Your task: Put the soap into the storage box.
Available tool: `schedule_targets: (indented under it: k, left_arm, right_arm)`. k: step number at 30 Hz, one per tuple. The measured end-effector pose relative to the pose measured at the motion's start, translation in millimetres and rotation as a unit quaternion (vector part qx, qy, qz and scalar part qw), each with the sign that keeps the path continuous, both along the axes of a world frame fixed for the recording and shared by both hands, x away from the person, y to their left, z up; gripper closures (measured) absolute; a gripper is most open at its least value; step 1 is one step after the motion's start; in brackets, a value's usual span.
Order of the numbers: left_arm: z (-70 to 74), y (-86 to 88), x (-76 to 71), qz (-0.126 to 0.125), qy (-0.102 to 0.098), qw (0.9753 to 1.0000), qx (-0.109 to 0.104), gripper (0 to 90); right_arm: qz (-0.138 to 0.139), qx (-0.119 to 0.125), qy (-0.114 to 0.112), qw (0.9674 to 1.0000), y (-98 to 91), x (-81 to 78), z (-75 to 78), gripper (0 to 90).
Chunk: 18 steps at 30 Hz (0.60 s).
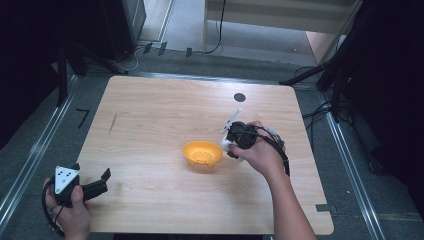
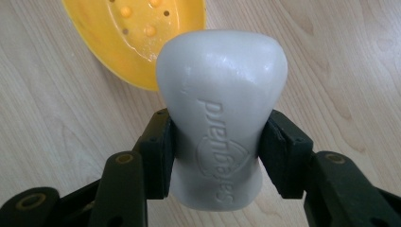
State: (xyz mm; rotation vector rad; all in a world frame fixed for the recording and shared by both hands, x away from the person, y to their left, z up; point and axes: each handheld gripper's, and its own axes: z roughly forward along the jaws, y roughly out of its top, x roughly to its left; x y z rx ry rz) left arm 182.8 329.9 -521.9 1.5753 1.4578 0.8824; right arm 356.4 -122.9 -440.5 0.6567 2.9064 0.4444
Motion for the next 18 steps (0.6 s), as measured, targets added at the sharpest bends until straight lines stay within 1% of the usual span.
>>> schedule_targets:
  k: [6, 12, 13, 15, 18]
  left_arm:
    - [0.0, 0.0, 0.1, 0.000, 0.000, 1.0000, 0.000, 0.0]
    - [0.0, 0.0, 0.0, 0.000, 0.000, 1.0000, 0.000, 0.0]
    - [0.0, 0.0, 0.0, 0.000, 0.000, 1.0000, -0.001, 0.0]
    - [-0.1, -0.1, 0.1, 0.000, 0.000, 1.0000, 0.000, 0.0]
    - [-0.1, -0.1, 0.1, 0.000, 0.000, 1.0000, 0.000, 0.0]
  right_arm:
    - [0.009, 0.000, -0.001, 1.0000, 8.5, -0.7, 5.0, 51.1]
    - [0.022, -0.002, 0.000, 0.9998, 14.5, -0.6, 6.2, 51.1]
    - [0.019, -0.003, 0.002, 0.9998, 15.6, -1.2, 6.8, 51.1]
    - [0.024, -0.003, -0.001, 0.9997, 17.6, -1.0, 7.3, 51.1]
    - [0.028, -0.002, 0.002, 0.9996, 21.3, -1.7, 8.1, 51.1]
